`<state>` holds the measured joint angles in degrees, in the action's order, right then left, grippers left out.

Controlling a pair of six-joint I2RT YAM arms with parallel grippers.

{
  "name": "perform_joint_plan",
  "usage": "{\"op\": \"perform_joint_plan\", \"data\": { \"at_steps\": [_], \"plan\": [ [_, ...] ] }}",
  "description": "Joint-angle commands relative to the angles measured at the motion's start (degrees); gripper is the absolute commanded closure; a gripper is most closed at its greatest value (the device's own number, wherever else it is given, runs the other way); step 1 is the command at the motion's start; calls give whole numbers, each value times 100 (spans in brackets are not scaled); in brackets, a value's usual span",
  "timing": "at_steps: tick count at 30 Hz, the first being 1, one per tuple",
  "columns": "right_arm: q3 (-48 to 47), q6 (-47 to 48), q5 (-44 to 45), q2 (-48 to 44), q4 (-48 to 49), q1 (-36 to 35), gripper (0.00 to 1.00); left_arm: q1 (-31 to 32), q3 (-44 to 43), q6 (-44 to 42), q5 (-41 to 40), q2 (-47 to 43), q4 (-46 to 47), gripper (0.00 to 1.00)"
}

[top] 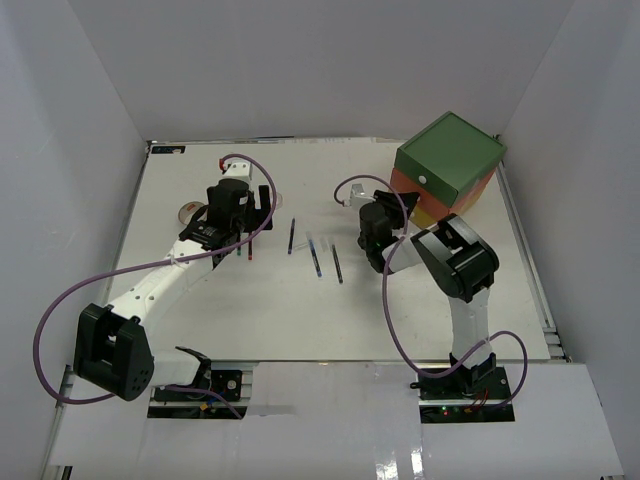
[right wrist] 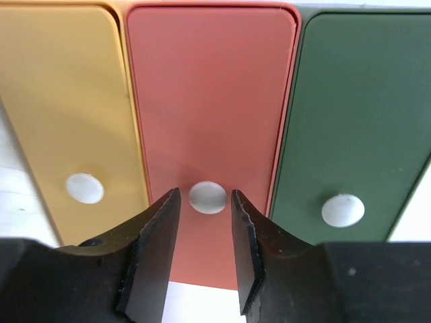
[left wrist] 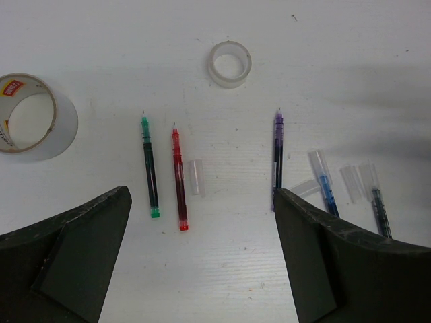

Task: Sort the stationery into containers
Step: Open the drawer in the storage box.

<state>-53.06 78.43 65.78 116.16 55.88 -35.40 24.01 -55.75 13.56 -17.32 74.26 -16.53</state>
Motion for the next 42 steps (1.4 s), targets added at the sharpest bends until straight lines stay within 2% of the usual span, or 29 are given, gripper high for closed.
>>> {"op": "perform_joint_plan", "data": {
  "at_steps": [1, 21, 31, 37, 42],
  "plan": [
    [120, 1085, 234, 214, 1951, -20, 59, -10, 11, -3, 36, -228, 10, 2],
    [147, 1104, 128, 346, 2024, -2, 65, -10, 20, 6, 62, -201, 10, 2],
    [182, 647, 84, 100, 1505, -11, 82, -10, 20, 6, 53, -210, 10, 2],
    [296, 445, 40, -137, 1303, -125, 86, -10, 11, -3, 62, -201, 10, 2],
    [331, -318, -74, -453, 400, -265, 86, -10, 11, -3, 80, -201, 10, 2]
  ]
}}
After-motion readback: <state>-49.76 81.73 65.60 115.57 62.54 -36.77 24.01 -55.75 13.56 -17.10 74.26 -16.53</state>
